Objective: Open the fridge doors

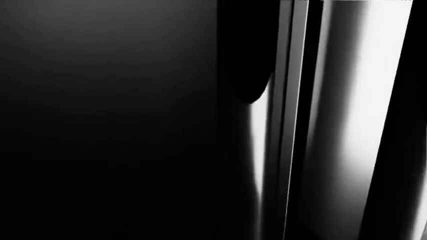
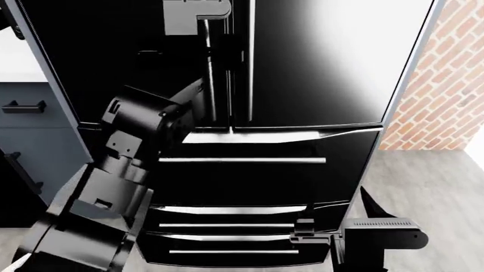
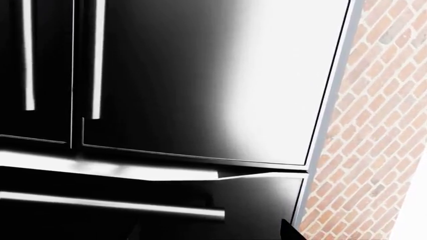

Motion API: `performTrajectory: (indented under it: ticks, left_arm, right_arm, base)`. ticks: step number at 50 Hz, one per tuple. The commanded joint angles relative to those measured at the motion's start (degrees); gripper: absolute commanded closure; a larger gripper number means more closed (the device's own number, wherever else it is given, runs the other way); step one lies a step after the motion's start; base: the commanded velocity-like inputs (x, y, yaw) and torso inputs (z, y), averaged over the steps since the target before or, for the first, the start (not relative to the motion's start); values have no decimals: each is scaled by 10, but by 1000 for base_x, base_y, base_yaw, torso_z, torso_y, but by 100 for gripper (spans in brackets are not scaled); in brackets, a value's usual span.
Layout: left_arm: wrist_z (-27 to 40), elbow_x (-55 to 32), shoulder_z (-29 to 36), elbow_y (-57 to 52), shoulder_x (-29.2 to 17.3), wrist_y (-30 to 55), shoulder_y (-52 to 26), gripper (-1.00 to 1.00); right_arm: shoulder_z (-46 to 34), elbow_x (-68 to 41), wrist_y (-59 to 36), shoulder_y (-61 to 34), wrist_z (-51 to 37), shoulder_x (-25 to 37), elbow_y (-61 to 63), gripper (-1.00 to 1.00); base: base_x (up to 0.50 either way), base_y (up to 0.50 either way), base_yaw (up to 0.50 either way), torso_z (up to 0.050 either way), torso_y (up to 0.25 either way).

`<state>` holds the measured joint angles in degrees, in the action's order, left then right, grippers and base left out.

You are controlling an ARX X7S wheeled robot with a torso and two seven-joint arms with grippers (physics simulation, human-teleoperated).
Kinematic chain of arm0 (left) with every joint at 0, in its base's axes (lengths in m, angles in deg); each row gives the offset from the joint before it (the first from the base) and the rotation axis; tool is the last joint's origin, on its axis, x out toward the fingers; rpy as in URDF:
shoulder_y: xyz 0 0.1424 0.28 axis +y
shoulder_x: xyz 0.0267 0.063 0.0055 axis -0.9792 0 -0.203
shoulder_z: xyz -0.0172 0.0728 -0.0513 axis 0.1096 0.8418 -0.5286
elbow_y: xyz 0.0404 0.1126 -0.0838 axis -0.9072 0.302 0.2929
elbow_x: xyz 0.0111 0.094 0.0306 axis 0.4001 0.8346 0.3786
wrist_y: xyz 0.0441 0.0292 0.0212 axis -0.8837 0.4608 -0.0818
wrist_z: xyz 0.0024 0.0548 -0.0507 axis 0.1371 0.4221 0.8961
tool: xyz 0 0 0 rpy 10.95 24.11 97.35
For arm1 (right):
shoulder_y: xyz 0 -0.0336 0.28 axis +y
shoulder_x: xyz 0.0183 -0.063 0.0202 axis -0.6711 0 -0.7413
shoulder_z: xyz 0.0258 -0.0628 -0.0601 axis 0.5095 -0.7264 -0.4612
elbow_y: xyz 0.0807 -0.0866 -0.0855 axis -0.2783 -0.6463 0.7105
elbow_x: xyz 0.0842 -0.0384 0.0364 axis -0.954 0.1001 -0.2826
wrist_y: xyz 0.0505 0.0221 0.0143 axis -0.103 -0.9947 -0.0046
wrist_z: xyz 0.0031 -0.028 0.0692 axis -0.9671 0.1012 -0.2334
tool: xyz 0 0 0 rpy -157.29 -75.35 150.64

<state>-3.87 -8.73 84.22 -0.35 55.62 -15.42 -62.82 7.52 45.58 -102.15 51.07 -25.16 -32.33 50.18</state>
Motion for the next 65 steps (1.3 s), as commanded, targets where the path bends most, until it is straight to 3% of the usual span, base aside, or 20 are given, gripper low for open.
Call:
performTrajectory:
  ticks: [1,5,14,22,30,42,43,62,65]
  left_arm:
    - [-7,-77,85,170,16,-105,-71,-100]
    - [-2,-119,135,205,16,-135,-86,-100]
    - [7,-337,356,301,17,-228,-138,-100]
    - [14,-483,502,332,17,-273,-159,-100]
    - [16,-569,584,348,17,-292,-172,-100]
    - [10,-600,618,350,17,-303,-175,-100]
    - [11,-601,618,350,17,-304,-174,100]
    - [-50,-649,606,331,16,-318,-206,100]
    - [-7,-657,590,221,-42,-329,-217,100]
  right_arm:
    - [11,10,4,-1,8,-9,-4,-100]
    - [11,8,6,0,8,-8,-5,-100]
    - [9,6,7,0,5,-5,-6,-100]
    - [7,4,6,-1,3,-4,-6,-100]
    - [7,1,9,-2,2,-2,-9,-100]
    - [6,-3,10,-3,-1,1,-11,-100]
    - [5,-3,10,-3,-1,1,-12,-100]
    - [-3,-3,5,-4,-5,5,-9,-100]
    - [-3,-3,6,-4,-6,6,-8,-100]
  base:
    - [0,0,0,0,0]
    - [0,0,0,0,0]
    - [0,0,0,0,0]
    - [0,0,0,0,0]
    - [0,0,0,0,0]
    - [0,0,0,0,0]
    - [0,0,0,0,0]
    - [0,0,0,0,1]
    - [0,0,0,0,3]
